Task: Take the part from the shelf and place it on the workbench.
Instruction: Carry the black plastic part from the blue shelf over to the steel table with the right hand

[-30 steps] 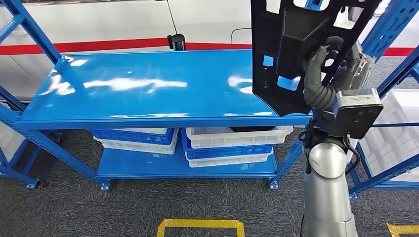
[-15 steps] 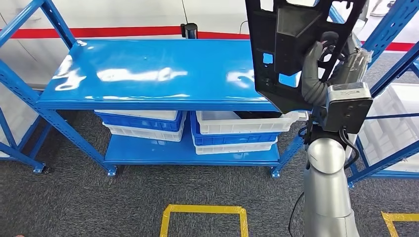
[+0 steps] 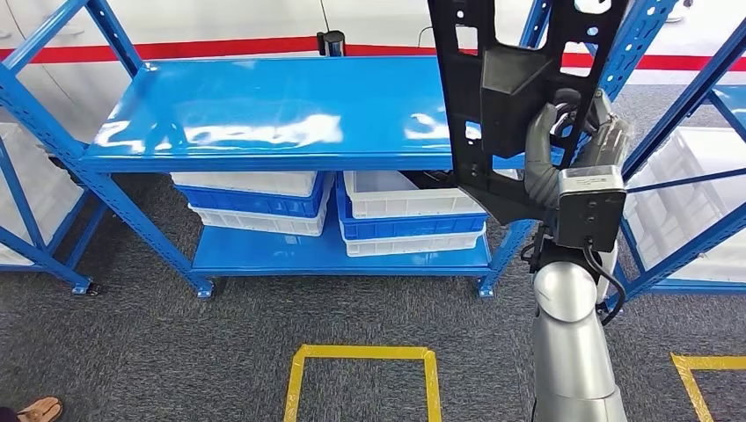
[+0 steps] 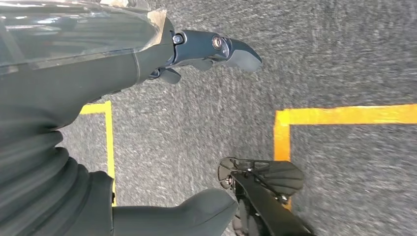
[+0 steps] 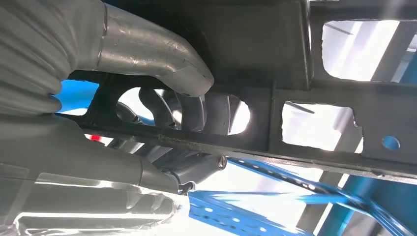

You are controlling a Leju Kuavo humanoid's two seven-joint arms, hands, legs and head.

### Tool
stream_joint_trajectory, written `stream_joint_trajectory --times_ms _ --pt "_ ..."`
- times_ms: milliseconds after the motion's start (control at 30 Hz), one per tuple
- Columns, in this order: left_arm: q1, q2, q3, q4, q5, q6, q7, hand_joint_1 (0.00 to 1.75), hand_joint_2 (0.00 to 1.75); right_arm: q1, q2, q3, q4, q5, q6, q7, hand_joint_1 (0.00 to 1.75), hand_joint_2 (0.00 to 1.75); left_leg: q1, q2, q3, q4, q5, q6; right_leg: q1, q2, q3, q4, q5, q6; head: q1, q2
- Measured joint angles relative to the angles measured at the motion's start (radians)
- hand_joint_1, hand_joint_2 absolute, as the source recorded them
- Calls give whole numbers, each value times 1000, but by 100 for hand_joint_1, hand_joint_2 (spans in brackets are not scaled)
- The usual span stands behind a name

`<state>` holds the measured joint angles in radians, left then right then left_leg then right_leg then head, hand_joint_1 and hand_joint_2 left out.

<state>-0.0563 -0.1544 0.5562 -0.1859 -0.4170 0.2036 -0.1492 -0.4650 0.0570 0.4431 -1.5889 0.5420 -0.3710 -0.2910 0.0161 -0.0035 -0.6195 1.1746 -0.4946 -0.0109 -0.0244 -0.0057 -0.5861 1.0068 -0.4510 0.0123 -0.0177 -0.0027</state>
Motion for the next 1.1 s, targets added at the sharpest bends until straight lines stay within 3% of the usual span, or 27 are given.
stream_joint_trajectory --times_ms 67,100,200,267,333,367,400,433,500,567,633,700,733,767,833,867,900,933,1000,1067,1100 --pt "-2 2 -1 0 -5 0 1 0 175 13 0 -3 -9 7 0 10 175 175 -3 -5 77 -118 -4 2 1 1 -17 8 11 13 0 0" --pt "-2 2 -1 0 -7 1 1 0 175 17 0 -4 -14 8 0 13 175 175 -6 -8 92 -148 -14 6 2 1 -21 8 19 21 0 0" --pt "-2 2 -1 0 -8 4 2 0 175 39 -2 -9 -25 10 2 16 175 175 -14 -5 82 -166 4 33 5 1 -34 9 31 40 2 0" --pt "-2 1 -1 0 -8 7 4 0 175 59 -3 -13 -29 10 5 16 175 175 -14 0 62 -172 27 57 5 2 -63 63 -23 34 4 0" --pt "-2 1 0 0 -5 8 8 0 175 77 -6 -16 -33 7 10 14 175 175 -18 3 34 -172 49 70 4 2 -102 189 -112 21 7 0" --pt "-2 0 0 0 -4 9 10 0 175 86 -7 -18 -33 5 13 12 175 175 -21 4 19 -171 60 72 5 2 -114 252 -141 20 8 0" --pt "-2 -1 0 0 -3 9 12 0 175 94 -9 -20 -33 2 16 10 175 175 -24 5 5 -171 72 74 6 3 -113 292 -149 23 9 0" --pt "-2 -2 0 0 -3 9 14 0 175 99 -11 -21 -33 0 19 9 175 175 -27 5 -10 -171 83 74 8 3 -96 297 -139 30 9 0" --pt "-2 -6 0 0 -3 10 16 0 175 105 -13 -23 -35 -4 23 7 175 175 -32 5 -36 -170 105 72 14 3 -12 204 -98 35 8 0" --pt "-2 -9 0 0 -3 13 17 0 175 106 -13 -25 -43 -6 25 5 175 175 -36 6 -54 -169 126 66 24 3 99 45 -93 23 7 0" --pt "-1 -12 0 0 -4 15 18 0 175 106 -15 -27 -50 -8 26 3 175 175 -37 7 -62 -174 150 58 31 4 144 -40 -102 11 6 0" --pt "1 -12 0 0 -6 17 20 0 175 109 -18 -28 -52 -11 26 1 175 175 -35 5 -70 -178 158 47 24 4 131 -46 -87 4 7 0" --pt "3 -12 0 0 -9 18 21 0 175 111 -19 -28 -53 -12 27 -1 175 175 -33 4 -77 -165 137 40 19 3 125 -47 -77 -4 7 0" --pt "4 -11 0 0 -12 19 21 0 175 114 -20 -29 -54 -14 27 -3 175 175 -30 2 -89 -133 96 32 13 1 117 -48 -65 -12 5 0" --pt "5 -11 0 0 -18 20 22 0 175 123 -23 -32 -59 -17 26 -9 175 175 -20 1 -117 -16 -6 16 12 -1 95 -44 -44 -21 1 0" --pt "5 -11 0 0 -20 22 22 0 175 128 -25 -34 -61 -19 26 -12 175 175 -14 0 -128 49 -39 9 12 -2 81 -40 -35 -21 -1 0" --pt "5 -11 0 0 -21 24 20 0 175 134 -27 -36 -64 -20 26 -14 175 175 -8 1 -129 96 -48 3 11 -3 66 -34 -27 -18 0 0" --pt "5 -11 0 0 -23 28 18 0 175 139 -29 -39 -66 -21 26 -16 175 175 -2 1 -117 114 -37 -2 9 -3 49 -26 -20 -15 -1 0" --pt "4 -11 0 0 -27 39 10 0 175 146 -32 -43 -73 -24 26 -22 175 175 8 1 -41 46 7 -11 5 -2 14 -5 -9 -7 -1 0" --pt "1 -11 0 -1 -30 47 0 0 175 148 -34 -47 -80 -29 26 -26 175 175 10 -3 50 -78 4 -13 4 -2 -13 12 -1 5 -1 0" --pt "0 -12 0 -1 -30 49 -4 0 175 147 -34 -48 -83 -30 25 -27 175 175 7 -5 73 -119 -7 -10 4 -2 -20 16 5 14 0 0"
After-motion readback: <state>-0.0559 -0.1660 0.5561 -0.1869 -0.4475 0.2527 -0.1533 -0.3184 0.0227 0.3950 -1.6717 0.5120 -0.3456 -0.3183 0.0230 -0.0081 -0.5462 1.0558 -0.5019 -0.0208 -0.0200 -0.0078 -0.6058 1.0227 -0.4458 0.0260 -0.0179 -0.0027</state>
